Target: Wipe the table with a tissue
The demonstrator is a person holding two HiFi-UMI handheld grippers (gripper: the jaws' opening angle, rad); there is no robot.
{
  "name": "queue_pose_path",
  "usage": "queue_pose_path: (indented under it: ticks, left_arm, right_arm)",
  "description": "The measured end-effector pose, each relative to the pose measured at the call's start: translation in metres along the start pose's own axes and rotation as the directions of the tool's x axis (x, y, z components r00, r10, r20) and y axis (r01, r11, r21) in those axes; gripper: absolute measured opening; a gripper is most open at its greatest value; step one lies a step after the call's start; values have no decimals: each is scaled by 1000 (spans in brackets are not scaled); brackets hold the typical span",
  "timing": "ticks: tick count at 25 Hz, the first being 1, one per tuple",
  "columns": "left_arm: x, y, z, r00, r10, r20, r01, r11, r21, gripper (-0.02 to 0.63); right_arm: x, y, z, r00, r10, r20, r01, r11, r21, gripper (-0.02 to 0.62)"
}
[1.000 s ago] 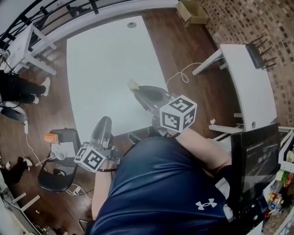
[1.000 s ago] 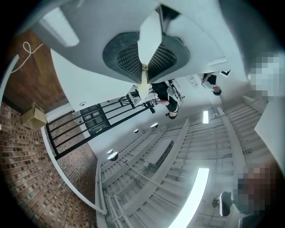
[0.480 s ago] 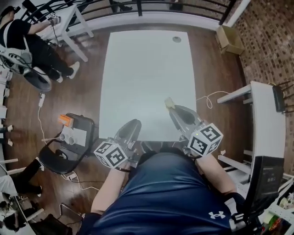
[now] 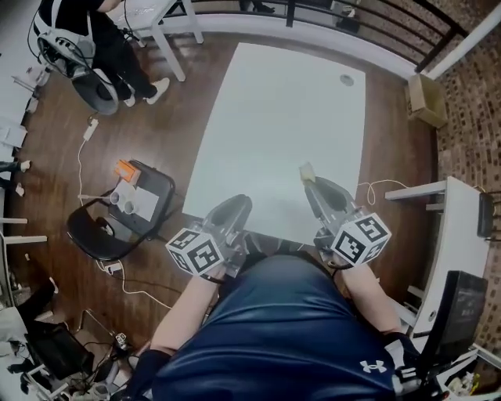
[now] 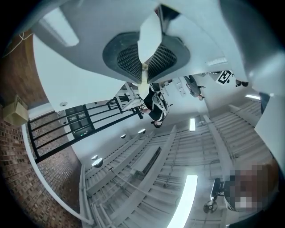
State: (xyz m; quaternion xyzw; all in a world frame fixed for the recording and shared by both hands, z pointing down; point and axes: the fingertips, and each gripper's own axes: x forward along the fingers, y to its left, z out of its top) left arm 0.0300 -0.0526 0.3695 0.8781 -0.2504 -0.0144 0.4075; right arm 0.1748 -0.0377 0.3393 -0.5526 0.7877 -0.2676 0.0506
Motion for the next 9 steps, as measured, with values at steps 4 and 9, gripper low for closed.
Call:
queue_pose_path:
  ticks: [4, 9]
  left_arm:
    - [-10, 8, 8, 999, 11, 38, -11, 1000, -1, 72]
    - [-22, 13, 7, 998, 36, 43, -36, 999, -8, 72]
  right_arm:
    - [11, 10, 0, 999, 31, -7, -31, 999, -11, 44]
    - [17, 18, -8, 998, 52, -18, -52, 999, -16, 44]
